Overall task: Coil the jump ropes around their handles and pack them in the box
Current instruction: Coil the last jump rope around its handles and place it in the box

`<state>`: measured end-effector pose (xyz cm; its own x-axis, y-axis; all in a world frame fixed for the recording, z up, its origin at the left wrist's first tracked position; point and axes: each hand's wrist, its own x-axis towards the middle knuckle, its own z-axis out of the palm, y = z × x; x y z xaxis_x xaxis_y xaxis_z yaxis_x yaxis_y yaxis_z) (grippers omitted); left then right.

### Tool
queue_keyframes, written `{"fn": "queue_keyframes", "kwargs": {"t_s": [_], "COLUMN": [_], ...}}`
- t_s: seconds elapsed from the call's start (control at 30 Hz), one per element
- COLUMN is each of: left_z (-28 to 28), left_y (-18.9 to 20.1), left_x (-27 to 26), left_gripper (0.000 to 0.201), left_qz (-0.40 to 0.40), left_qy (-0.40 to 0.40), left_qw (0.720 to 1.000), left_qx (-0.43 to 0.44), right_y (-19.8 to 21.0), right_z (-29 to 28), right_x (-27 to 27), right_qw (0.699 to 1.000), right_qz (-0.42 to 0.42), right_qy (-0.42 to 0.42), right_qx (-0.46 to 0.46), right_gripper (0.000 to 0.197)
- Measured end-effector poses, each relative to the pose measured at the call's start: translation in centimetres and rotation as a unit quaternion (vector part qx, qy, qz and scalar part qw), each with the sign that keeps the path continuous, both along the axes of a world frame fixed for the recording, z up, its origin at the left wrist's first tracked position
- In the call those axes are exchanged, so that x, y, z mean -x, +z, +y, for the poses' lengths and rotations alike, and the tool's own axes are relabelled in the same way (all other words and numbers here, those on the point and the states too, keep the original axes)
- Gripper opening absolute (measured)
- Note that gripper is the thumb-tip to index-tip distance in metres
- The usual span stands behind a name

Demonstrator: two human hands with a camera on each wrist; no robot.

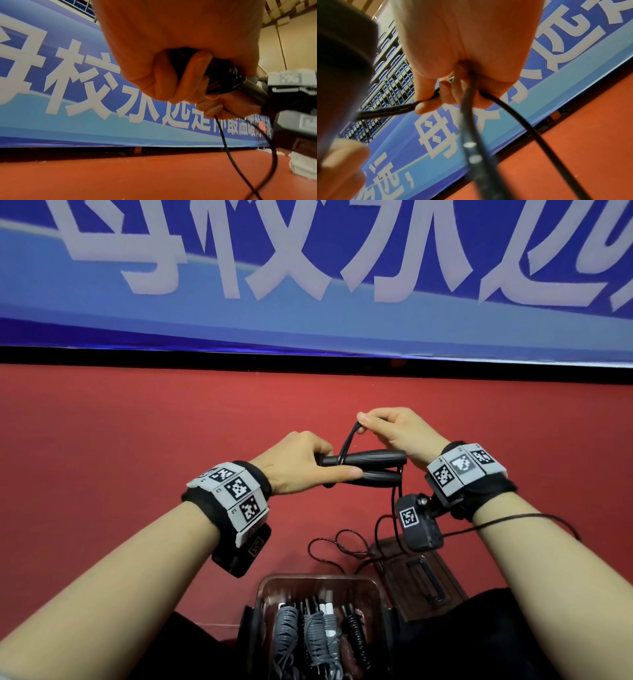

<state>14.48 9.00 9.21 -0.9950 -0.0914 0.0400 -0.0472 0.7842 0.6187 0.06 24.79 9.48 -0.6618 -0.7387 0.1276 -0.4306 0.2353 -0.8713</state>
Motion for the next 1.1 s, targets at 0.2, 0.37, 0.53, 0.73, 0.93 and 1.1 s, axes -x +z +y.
{"fn": "queue_keyframes", "kwargs": {"t_s": [0.2,0.37,0.53,0.73,0.93,1.1], "left_z": [-0.3,-0.3,-1.2,-3.4,-4.6,-4.8], "left_y": [0.4,0.9,1.2,-0.3,-1.3,-1.7], "left_x": [0.6,0.8,1.1,1.8,1.7,1.7], "left_gripper": [0.027,0.019,0.035,0.052,0.055,0.055], "left_qz": [0.094,0.133,0.171,0.164,0.103,0.053], "left_qy": [0.032,0.063,0.079,0.189,0.243,0.266], "left_qw": [0.989,0.966,0.963,0.957,0.958,0.960], "left_qx": [-0.113,-0.212,-0.192,-0.147,-0.115,-0.065], "right_y": [-1.9,-3.3,-3.7,-1.8,-0.2,-0.1], "right_z": [-0.3,-2.1,-2.8,-2.4,-1.9,-2.4], "right_x": [0.0,-1.8,-2.1,-2.8,-3.4,-4.6], "right_qw": [0.998,0.991,0.991,0.993,0.988,0.981], "right_qz": [0.015,0.018,-0.044,0.062,0.145,0.186], "right_qy": [-0.010,0.019,0.025,-0.022,0.022,0.053], "right_qx": [-0.059,-0.133,-0.124,-0.099,-0.036,-0.016], "right_gripper": [0.028,0.044,0.048,0.056,0.025,0.024]}}
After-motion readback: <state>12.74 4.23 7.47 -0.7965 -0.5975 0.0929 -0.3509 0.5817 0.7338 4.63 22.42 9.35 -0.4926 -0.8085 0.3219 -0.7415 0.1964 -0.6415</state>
